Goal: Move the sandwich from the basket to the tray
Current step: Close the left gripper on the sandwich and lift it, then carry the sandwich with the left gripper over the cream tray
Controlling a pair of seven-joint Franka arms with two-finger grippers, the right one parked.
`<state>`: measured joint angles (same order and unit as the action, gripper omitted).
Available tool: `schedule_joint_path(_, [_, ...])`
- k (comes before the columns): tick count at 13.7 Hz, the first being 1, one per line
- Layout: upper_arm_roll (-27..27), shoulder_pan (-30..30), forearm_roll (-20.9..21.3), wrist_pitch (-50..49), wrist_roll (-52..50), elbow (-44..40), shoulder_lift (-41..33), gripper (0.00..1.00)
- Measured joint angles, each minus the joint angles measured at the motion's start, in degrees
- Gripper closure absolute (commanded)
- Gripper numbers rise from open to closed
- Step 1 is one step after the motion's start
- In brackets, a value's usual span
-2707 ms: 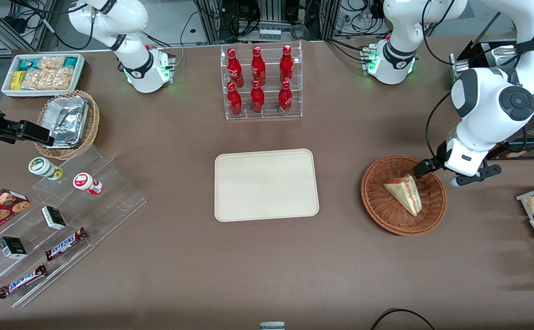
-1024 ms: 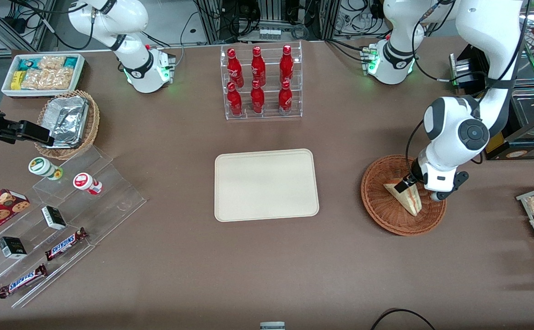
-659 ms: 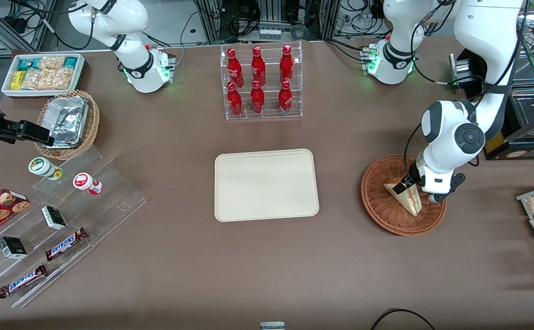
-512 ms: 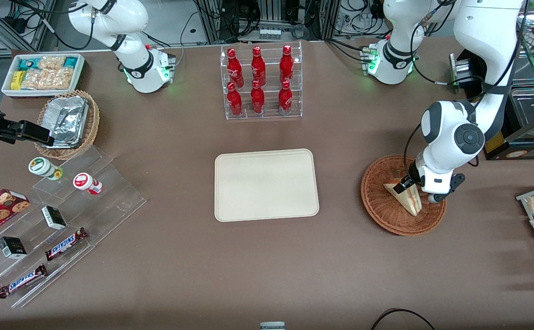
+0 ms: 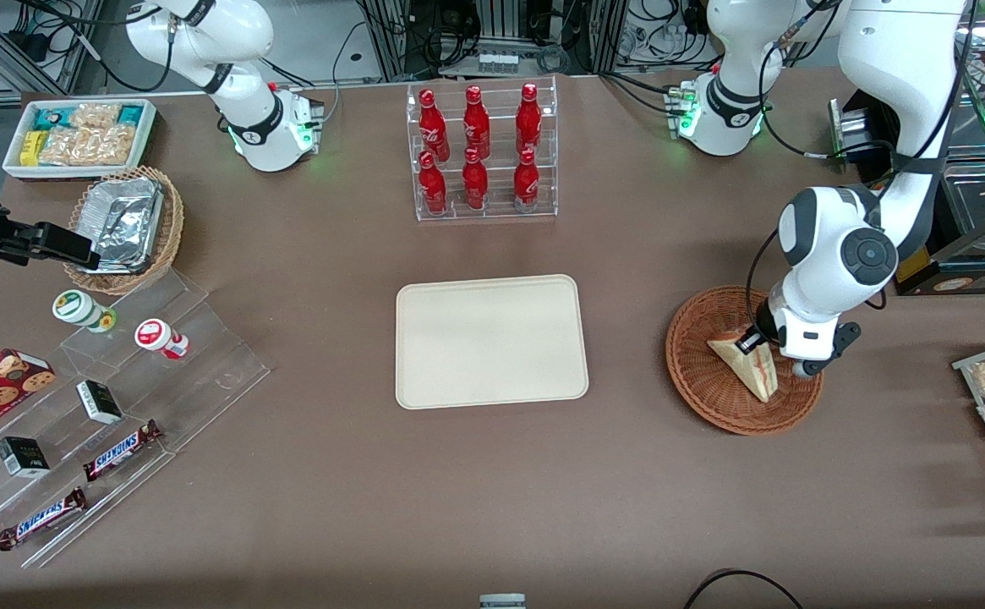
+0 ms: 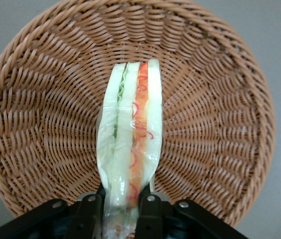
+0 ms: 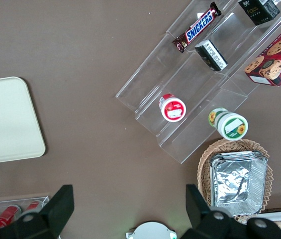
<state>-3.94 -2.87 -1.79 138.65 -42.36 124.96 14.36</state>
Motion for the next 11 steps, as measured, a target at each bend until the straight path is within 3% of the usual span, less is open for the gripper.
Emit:
schedule_joint_path(3, [-1.26,-0.04,0.27,-10.72,0.10,-7.42,-0.03,1.00])
schedule_joint_path(6, [-3.31,-0.04,3.13,-19.77,1.24,-13.81,0.02,1.00])
schedule_joint_path(11, [-8.72,-0.14,3.77,-22.71,4.32,-16.62,1.23,1.00])
